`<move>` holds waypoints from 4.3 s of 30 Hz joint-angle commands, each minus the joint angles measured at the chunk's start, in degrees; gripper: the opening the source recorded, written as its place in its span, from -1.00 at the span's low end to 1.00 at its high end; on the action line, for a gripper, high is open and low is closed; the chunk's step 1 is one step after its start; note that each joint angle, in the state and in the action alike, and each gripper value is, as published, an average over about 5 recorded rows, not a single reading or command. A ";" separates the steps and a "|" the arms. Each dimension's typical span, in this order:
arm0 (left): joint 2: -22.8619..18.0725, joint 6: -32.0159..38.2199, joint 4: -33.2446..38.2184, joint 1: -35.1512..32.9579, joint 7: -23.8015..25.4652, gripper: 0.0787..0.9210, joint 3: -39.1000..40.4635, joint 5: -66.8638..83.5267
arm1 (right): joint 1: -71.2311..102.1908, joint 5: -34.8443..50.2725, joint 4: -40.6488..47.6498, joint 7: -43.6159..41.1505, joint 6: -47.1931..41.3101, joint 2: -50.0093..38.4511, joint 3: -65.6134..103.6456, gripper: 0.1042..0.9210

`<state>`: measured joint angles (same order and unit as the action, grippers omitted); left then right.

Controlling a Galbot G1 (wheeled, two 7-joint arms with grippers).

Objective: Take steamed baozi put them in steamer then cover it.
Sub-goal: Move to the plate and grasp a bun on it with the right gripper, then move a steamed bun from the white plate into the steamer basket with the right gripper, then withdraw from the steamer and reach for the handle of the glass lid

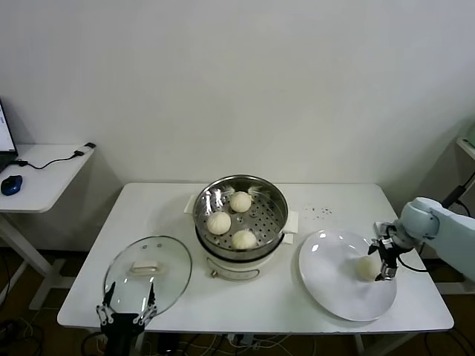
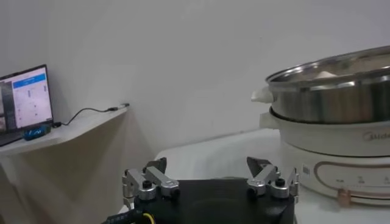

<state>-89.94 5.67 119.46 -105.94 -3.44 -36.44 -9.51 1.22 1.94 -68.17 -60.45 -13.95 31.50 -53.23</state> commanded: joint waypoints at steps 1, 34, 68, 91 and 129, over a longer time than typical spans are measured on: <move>0.41 -0.26 0.02 0.32 0.08 0.77 -0.14 -0.10 | 1.21 -1.09 2.49 -0.24 0.88 2.27 0.82 0.76; 0.40 -1.25 0.45 3.01 0.57 0.77 1.88 0.46 | -54.34 45.37 11.91 -3.06 0.83 30.77 -39.13 0.39; 0.82 0.26 -1.17 1.09 1.52 0.77 1.98 1.61 | -37.38 41.07 9.21 2.13 -3.30 42.98 -45.72 0.39; 0.63 0.38 -0.61 1.07 1.25 0.77 2.20 0.76 | -43.62 46.47 5.15 0.59 -0.89 35.46 -40.60 0.76; 1.33 2.43 1.13 0.69 2.00 0.77 -3.18 -19.06 | 66.34 38.33 -34.96 52.42 24.09 8.66 74.46 0.76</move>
<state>-89.13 7.05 120.65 -105.76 -2.18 -36.56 -14.12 24.30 47.40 -93.67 -15.88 8.19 33.90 -21.35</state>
